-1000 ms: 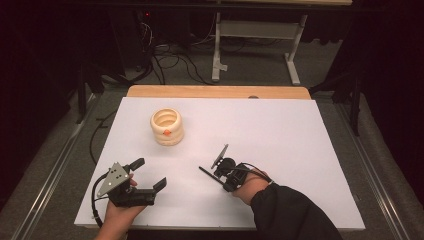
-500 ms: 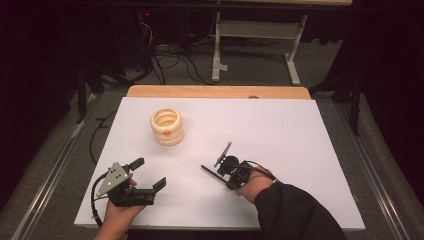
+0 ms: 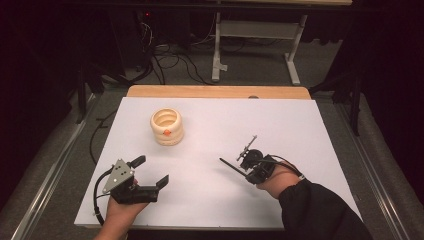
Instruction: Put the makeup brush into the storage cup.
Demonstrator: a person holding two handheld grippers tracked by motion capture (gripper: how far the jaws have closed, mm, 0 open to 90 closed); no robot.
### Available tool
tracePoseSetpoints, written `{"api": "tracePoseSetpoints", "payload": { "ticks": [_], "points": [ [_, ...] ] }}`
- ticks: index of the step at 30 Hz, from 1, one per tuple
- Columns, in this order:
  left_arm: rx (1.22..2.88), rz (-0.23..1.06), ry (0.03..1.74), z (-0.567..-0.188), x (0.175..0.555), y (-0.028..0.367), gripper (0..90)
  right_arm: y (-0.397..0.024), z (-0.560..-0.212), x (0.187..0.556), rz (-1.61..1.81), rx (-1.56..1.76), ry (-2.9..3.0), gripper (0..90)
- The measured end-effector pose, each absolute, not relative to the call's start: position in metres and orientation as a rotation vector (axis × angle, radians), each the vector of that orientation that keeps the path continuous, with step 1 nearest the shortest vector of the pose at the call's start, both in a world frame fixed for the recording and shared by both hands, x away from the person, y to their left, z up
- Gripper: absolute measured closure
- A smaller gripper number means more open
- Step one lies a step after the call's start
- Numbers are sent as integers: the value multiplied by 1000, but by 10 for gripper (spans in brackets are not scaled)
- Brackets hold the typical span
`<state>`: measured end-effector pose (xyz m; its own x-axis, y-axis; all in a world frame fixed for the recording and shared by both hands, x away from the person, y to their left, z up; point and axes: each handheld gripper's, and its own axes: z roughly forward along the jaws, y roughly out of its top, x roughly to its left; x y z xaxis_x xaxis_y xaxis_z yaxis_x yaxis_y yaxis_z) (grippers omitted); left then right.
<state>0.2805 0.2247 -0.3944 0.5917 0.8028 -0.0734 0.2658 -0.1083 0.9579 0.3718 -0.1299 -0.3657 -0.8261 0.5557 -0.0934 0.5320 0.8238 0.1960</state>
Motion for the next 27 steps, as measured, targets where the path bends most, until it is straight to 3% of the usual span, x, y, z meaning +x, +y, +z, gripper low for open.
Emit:
{"api": "tracePoseSetpoints", "payload": {
  "ticks": [10, 27],
  "points": [
    [1706, 647, 906, -375, 312, 212, 15, -146, -362, 377, 249, 833, 2852, 858],
    [1661, 632, 872, -369, 349, 183, 38, -147, -364, 380, 252, 791, 2894, 858]
  ]
}}
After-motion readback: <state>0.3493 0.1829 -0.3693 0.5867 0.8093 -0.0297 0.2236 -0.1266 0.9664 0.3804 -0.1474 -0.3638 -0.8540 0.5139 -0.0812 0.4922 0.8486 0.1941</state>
